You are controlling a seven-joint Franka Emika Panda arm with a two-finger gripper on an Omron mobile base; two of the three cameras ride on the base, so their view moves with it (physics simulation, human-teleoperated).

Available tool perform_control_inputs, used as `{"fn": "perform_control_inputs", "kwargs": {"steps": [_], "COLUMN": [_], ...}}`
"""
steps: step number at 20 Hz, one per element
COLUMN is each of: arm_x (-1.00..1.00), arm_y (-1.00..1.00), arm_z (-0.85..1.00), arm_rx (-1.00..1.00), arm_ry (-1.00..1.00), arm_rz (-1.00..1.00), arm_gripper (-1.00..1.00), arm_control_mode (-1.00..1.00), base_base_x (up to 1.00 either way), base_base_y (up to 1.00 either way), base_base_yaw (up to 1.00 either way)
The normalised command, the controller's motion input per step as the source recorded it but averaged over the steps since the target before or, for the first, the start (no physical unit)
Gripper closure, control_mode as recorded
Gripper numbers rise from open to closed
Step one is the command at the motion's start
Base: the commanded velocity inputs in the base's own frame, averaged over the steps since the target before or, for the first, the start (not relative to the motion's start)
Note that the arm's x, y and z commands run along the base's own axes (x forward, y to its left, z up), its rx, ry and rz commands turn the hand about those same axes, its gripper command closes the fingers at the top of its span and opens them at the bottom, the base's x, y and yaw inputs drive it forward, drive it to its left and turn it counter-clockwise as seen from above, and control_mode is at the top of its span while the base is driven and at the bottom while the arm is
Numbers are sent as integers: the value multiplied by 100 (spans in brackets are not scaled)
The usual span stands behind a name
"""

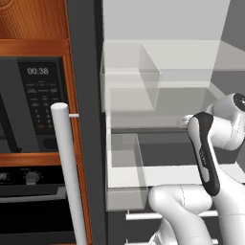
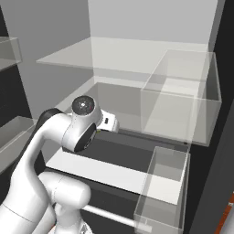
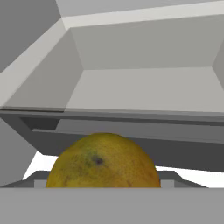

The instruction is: Retrieve the apple and orange from the fridge and place them into the bowl on the dining table.

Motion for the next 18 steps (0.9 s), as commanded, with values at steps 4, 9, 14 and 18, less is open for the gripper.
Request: {"fn": "perform_control_inputs", "kwargs": {"steps": [4, 9, 14, 18], "arm_x": [-44, -11, 0, 0], "arm_y": [0, 0, 0, 0], "arm_z": [0, 0, 0, 0], "arm_rx": [-4, -1, 0, 0], "arm_ry": [12, 2, 0, 0], "arm_rz": [0, 0, 0, 0], "arm_gripper": [100, 100, 100, 100], "arm_control_mode": [-100, 100, 100, 100], "base_base_x": [0, -55, -87, -89], "base_base_y": [0, 0, 0, -3], "base_base_yaw": [0, 1, 1, -1]}}
